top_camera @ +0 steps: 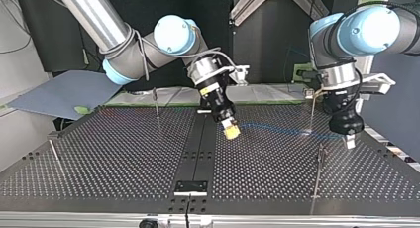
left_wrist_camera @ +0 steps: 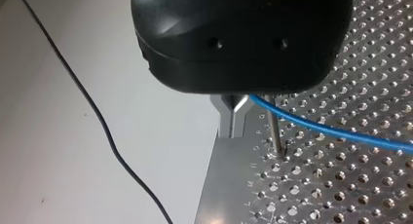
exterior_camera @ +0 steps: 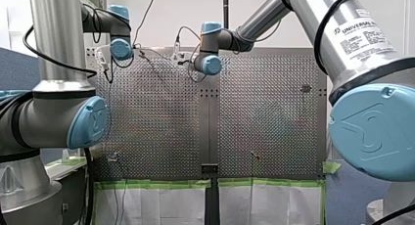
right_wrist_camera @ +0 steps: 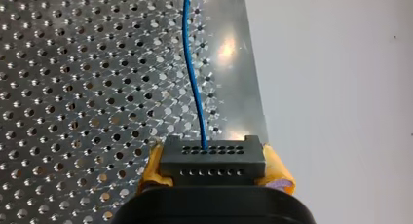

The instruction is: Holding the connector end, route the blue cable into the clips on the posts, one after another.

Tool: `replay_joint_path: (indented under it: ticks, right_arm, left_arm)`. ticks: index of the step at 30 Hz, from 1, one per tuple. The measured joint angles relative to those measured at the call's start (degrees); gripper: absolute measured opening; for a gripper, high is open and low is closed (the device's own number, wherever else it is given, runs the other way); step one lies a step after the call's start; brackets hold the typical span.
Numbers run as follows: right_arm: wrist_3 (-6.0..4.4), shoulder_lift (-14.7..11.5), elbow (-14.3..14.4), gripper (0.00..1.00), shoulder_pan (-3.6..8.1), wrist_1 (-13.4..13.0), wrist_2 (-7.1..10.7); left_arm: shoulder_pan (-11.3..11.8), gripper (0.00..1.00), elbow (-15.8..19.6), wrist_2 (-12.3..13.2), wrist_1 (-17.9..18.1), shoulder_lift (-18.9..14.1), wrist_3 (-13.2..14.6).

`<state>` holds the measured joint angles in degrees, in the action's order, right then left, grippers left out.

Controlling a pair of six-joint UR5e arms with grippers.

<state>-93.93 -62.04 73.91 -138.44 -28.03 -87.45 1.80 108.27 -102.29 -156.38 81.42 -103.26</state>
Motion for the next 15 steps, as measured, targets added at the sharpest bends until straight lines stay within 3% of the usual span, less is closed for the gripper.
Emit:
replay_joint_path:
  ticks: [15]
  right_arm:
    - [-0.02,2.04,-1.33,0.00,-0.80,0.40,-0.54]
  left_arm:
    - [-0.75,0.00,-0.01,2.60,-0.41,0.94,3.17]
